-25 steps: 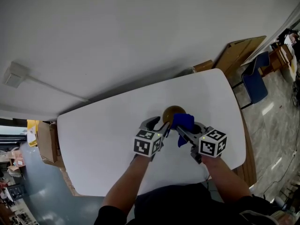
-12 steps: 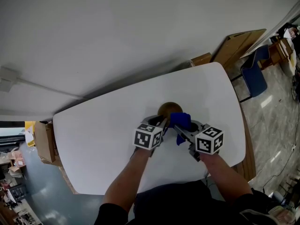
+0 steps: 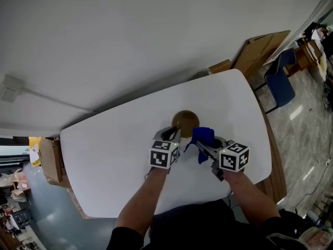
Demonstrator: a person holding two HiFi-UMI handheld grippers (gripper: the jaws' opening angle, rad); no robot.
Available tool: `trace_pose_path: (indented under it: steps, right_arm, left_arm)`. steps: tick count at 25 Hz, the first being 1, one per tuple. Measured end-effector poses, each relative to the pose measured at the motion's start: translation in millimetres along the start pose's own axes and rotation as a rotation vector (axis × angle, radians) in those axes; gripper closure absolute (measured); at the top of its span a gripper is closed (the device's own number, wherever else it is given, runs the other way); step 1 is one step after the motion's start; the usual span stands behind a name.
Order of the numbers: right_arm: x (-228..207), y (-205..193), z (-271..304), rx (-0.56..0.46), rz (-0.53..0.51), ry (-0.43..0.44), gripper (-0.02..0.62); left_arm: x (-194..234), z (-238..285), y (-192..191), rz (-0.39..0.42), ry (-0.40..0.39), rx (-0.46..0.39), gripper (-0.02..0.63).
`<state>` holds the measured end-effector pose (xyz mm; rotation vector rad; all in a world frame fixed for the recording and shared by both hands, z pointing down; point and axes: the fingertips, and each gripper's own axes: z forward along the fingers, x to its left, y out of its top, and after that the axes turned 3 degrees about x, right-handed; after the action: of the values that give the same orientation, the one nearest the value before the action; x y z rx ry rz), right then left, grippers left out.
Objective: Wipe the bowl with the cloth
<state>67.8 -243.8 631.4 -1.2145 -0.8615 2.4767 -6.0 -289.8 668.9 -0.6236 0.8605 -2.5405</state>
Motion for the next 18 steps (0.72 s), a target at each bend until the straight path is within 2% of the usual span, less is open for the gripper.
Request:
trace_pose_path:
  steps: [1, 4, 5, 7, 10, 11, 13, 14, 18]
  right_arm:
    - [0, 0, 0, -0.004, 0.004, 0.001, 0.525]
    - [4, 1, 2, -0.008, 0.007, 0.012, 0.525]
    - [5, 1, 3, -0.006, 0.006, 0.017, 0.525]
    - [6, -1, 3, 0.001, 0.007, 0.023, 0.525]
    - [4, -4, 4, 0.012, 0.010, 0.027, 0.525]
    - [4, -4, 4, 0.013, 0.011, 0.027, 0.525]
    - [4, -3, 4, 0.012, 0.014, 0.028, 0.525]
    - [5, -2, 4, 0.010, 0.016, 0.028, 0.525]
    - [7, 6, -1, -0.006, 0.013, 0.023, 0.525]
  left_arm:
    - [6, -2, 2, 0.002, 0.028, -0.008, 0.540]
    - [23, 3, -2, -0.035, 0.065, 0.021, 0.386]
    - [27, 6, -6, -0.055, 0.063, 0.039, 0.360]
    - [31, 17, -15, -0.105, 0.040, 0.072, 0.337]
    - [26, 31, -20, -0.215, -0.043, 0.093, 0.337]
    - [24, 33, -20, -0.249, -0.067, 0.098, 0.356]
    - [23, 34, -21, -0.276, -0.081, 0.115, 0.521]
    - [23, 33, -22, -0.263, -0.078, 0.127, 0.576]
    - [21, 19, -22, -0.178, -0.041, 0.142, 0.589]
